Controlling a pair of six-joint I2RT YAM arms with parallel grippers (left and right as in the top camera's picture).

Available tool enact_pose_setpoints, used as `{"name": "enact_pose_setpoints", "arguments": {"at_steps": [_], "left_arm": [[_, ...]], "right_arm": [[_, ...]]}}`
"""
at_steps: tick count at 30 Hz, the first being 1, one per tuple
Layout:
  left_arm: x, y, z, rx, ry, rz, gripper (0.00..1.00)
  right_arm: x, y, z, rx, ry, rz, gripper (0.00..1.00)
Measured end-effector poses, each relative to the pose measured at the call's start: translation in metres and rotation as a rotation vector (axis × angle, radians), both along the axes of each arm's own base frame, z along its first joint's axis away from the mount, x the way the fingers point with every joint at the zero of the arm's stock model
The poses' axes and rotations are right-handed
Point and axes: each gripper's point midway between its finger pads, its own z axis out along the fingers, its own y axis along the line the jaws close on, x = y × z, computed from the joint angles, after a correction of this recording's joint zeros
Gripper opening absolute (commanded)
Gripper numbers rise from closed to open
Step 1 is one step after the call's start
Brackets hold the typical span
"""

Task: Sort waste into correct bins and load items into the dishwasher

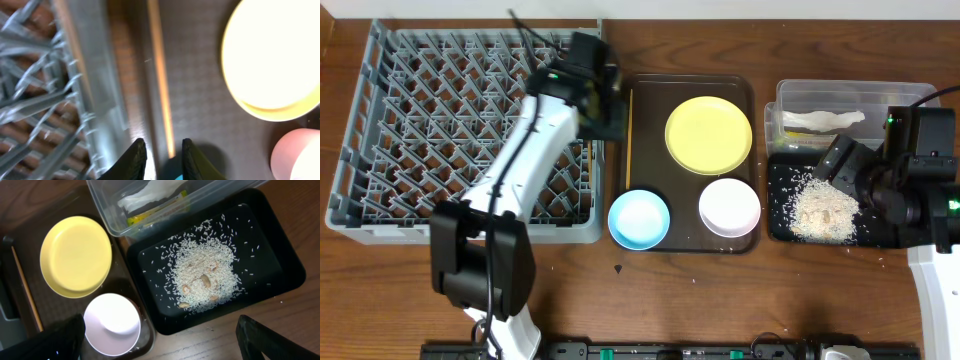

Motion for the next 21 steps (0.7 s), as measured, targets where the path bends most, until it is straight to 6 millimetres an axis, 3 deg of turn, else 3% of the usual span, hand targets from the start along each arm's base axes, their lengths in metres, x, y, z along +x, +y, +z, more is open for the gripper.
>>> {"name": "enact_pose_setpoints", "arguments": {"at_steps": [4,7,11,15,21], "left_arm": [[0.003,-0.028,-0.005,0.078,-0.070,-0.053,0.35],[0.010,-0.038,-0.026,0.129,-0.082,-0.065,0.36],[0.019,-0.033,-0.073,0.204,-0.035,-0.054,0.36],[0.023,-0.022,-0.105,0.269,-0.006,-0.037,0.36],[0.024,-0.019,-0.112,0.295,-0.006,-0.030,0.35]], "right_arm": [[0.000,0.000,0.000,0.001,0.000,0.001,0.94],[0.000,0.001,0.000,0.007,0.000,0.004,0.94],[0.001,0.004,0.000,0.022,-0.004,0.013,0.95],[0.001,0.006,0.000,0.028,-0.004,0.017,0.95],[0.001,0.006,0.000,0.031,-0.005,0.019,0.95]]}}
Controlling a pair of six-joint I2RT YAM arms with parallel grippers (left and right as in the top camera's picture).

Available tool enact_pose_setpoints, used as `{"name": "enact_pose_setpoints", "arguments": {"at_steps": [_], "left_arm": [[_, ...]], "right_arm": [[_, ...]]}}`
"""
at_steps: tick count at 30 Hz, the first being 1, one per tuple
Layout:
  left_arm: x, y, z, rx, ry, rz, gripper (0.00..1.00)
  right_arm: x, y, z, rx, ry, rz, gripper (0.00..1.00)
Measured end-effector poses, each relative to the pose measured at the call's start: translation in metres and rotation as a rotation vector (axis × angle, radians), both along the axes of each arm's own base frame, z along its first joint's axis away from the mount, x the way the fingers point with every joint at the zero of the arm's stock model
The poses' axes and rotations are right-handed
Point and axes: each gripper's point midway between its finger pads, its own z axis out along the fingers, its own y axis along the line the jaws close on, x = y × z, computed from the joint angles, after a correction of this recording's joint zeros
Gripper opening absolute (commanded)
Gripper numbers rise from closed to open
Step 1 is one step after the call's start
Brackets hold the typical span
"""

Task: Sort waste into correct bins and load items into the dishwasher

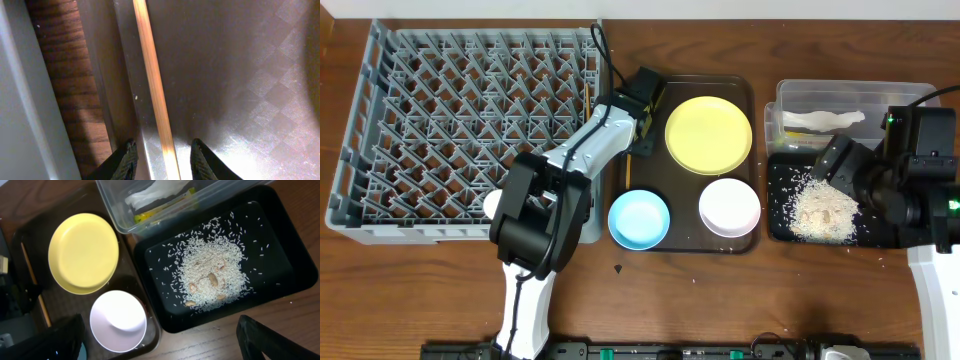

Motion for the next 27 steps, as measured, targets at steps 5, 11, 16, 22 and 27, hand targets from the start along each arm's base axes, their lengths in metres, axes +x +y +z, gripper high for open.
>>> {"name": "enact_pose_setpoints", "arguments": {"at_steps": [5,11,16,22,27], "left_arm": [[-0.001,-0.007,-0.008,-0.031,0.020,-0.008,0.29],[-0.004,-0.018,-0.010,-0.089,0.047,-0.022,0.19],[-0.013,-0.019,-0.009,-0.099,0.090,-0.025,0.08],[-0.017,-0.019,-0.001,-0.105,0.101,-0.027,0.08],[-0.014,-0.016,0.065,-0.157,-0.007,-0.028,0.08]], "right_arm": [[0.000,0.000,0.000,0.001,0.000,0.001,0.95],[0.000,0.001,0.000,0.003,0.000,0.002,0.95],[0.000,0.002,0.000,0.010,0.000,0.006,0.95],[0.000,0.005,0.000,0.026,0.000,0.016,0.94],[0.000,0.006,0.000,0.032,-0.001,0.019,0.94]]}}
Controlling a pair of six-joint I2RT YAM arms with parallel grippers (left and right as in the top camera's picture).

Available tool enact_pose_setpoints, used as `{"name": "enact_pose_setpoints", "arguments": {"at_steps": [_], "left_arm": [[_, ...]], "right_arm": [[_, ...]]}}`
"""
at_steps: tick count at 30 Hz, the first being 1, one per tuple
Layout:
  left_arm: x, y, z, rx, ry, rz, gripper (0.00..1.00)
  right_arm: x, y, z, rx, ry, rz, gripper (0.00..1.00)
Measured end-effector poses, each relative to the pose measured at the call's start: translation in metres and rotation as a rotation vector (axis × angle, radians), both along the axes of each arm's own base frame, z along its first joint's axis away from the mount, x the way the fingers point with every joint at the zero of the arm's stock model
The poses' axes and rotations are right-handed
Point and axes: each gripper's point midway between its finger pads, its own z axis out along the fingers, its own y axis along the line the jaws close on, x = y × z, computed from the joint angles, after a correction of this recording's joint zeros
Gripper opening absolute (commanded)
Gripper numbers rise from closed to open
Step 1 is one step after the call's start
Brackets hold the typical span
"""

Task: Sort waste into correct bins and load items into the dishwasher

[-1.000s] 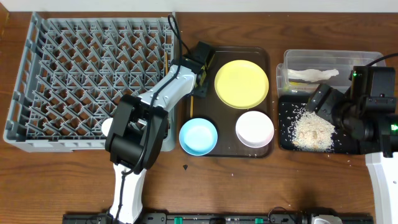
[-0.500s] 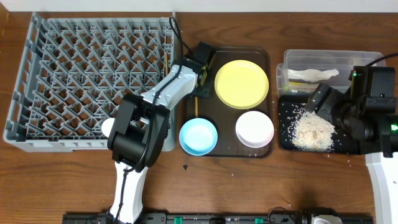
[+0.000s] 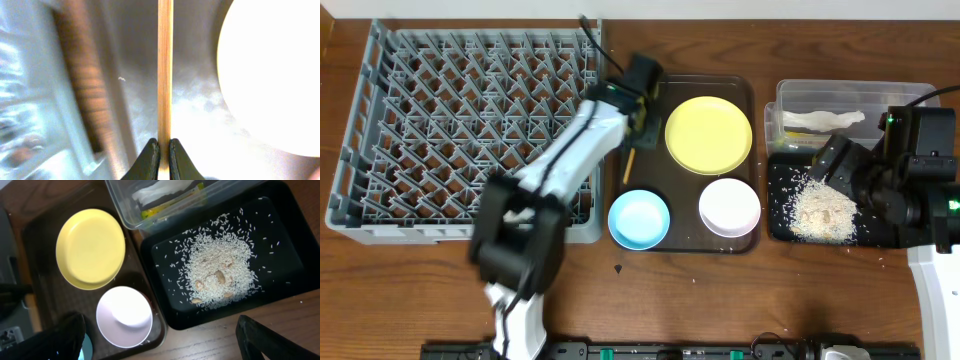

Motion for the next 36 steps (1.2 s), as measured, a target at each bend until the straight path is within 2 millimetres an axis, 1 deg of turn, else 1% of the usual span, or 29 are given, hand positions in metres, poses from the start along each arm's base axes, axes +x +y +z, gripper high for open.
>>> {"name": "enact_pose_setpoints", "arguments": {"at_steps": [2,4,5,6,7,8,10,12,13,17,18,20,22,24,25,26,27,30,33,35,36], "left_arm": [[-0.001,0.008,0.044,-0.030,-0.076,0.016,0.08],[-0.007,0.025,0.084,-0.040,-0.131,0.044,0.08],[-0.011,0.036,0.098,-0.035,-0.144,0.063,0.08],[-0.015,0.044,0.105,-0.029,-0.150,0.077,0.08],[-0.020,0.058,0.116,-0.021,-0.155,0.104,0.08],[-0.023,0.068,0.120,-0.010,-0.149,0.124,0.08],[-0.026,0.087,0.118,0.012,-0.127,0.164,0.08],[-0.024,0.099,0.103,0.028,-0.099,0.191,0.08],[-0.025,0.103,0.093,0.037,-0.075,0.200,0.08],[-0.034,0.107,0.047,0.077,0.032,0.202,0.09],[-0.035,0.107,0.040,0.084,0.050,0.200,0.10],[-0.037,0.107,0.032,0.091,0.070,0.198,0.12],[-0.034,0.107,0.031,0.089,0.062,0.199,0.12],[-0.032,0.106,0.033,0.085,0.051,0.199,0.17],[-0.031,0.106,0.033,0.084,0.048,0.199,0.25],[-0.031,0.106,0.033,0.085,0.048,0.193,0.38],[-0.031,0.106,0.033,0.084,0.048,0.197,0.41],[-0.035,0.107,0.032,0.089,0.066,0.198,0.41],[-0.050,0.107,0.031,0.095,0.127,0.189,0.43],[-0.056,0.100,0.037,0.063,0.135,0.175,0.46],[-0.058,0.094,0.043,0.039,0.129,0.163,0.49]], "right_arm": [[0.000,0.000,0.000,0.001,0.000,0.001,0.94],[0.000,0.001,0.000,0.003,0.000,0.002,0.94],[0.000,0.001,0.000,0.004,0.000,0.002,0.94],[0.000,0.001,0.000,0.004,0.001,0.002,0.94],[0.000,0.001,0.000,0.004,0.000,0.002,0.94],[0.000,0.001,0.000,0.004,0.001,0.002,0.94],[-0.001,0.001,0.000,0.004,0.003,0.002,0.94],[-0.001,0.001,-0.001,0.004,0.005,0.002,0.94],[-0.001,0.001,-0.001,0.004,0.005,0.003,0.94],[-0.001,0.001,-0.001,0.005,0.005,0.003,0.95],[-0.001,0.001,-0.001,0.006,0.005,0.004,0.95],[-0.001,0.001,-0.001,0.006,0.005,0.004,0.94],[-0.001,0.001,-0.001,0.007,0.005,0.004,0.94],[-0.001,0.001,-0.001,0.007,0.006,0.004,0.94],[-0.001,0.001,-0.001,0.007,0.006,0.004,0.94],[-0.001,0.001,-0.001,0.007,0.006,0.004,0.94],[-0.001,0.001,-0.001,0.007,0.006,0.004,0.94],[-0.002,0.001,-0.001,0.007,0.008,0.004,0.95],[-0.003,0.001,-0.002,0.007,0.015,0.004,0.95],[-0.004,0.001,-0.002,0.007,0.019,0.004,0.95],[-0.004,0.001,-0.002,0.007,0.019,0.004,0.95]]}}
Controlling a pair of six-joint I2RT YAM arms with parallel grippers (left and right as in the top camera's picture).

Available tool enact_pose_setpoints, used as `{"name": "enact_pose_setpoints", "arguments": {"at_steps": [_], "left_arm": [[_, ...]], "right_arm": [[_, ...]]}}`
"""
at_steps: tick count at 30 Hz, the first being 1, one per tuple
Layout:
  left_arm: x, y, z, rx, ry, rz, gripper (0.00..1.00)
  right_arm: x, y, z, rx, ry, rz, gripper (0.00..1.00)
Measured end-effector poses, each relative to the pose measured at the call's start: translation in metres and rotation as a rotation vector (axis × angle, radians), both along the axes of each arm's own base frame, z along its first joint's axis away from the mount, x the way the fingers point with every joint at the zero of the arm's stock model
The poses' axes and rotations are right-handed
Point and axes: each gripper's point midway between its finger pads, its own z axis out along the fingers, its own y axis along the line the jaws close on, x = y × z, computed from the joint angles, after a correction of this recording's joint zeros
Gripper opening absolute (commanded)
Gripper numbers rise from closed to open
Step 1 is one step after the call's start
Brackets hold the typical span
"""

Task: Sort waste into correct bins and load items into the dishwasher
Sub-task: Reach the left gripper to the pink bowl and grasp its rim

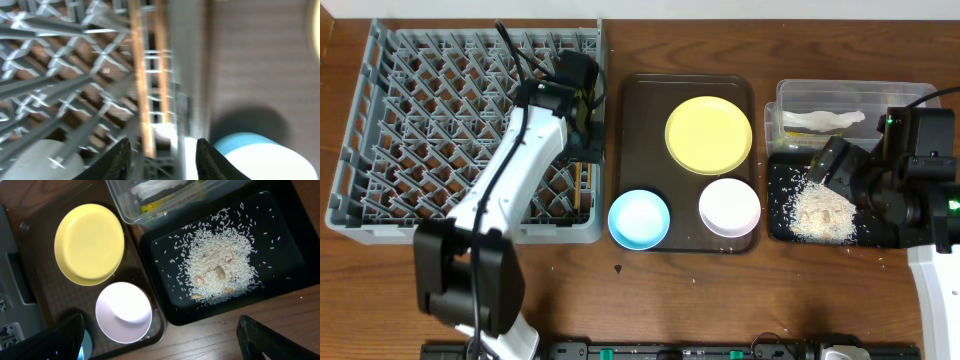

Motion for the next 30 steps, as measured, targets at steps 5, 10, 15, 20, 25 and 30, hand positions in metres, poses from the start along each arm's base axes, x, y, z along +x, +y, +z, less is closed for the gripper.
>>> {"name": "enact_pose_setpoints", "arguments": {"at_steps": [5,10,15,20,25,30], "left_arm": [[-0.020,-0.052,0.051,-0.164,-0.094,-0.123,0.61],[-0.041,-0.099,0.086,-0.268,-0.157,-0.256,0.62],[-0.046,-0.136,0.060,-0.307,-0.102,-0.293,0.62],[-0.052,-0.186,0.012,-0.389,0.022,-0.348,0.62],[-0.071,-0.211,-0.028,-0.400,0.147,-0.379,0.62],[-0.081,-0.216,-0.064,-0.362,0.233,-0.379,0.54]], "right_arm": [[-0.001,0.000,-0.001,0.000,0.005,0.000,0.96],[-0.004,0.000,-0.002,0.000,0.019,0.001,0.96],[-0.007,0.000,-0.004,-0.001,0.031,0.003,0.96],[-0.007,0.000,-0.004,-0.001,0.032,0.003,0.96],[-0.007,0.000,-0.004,-0.001,0.032,0.003,0.96],[-0.007,0.000,-0.004,-0.001,0.032,0.003,0.96]]}}
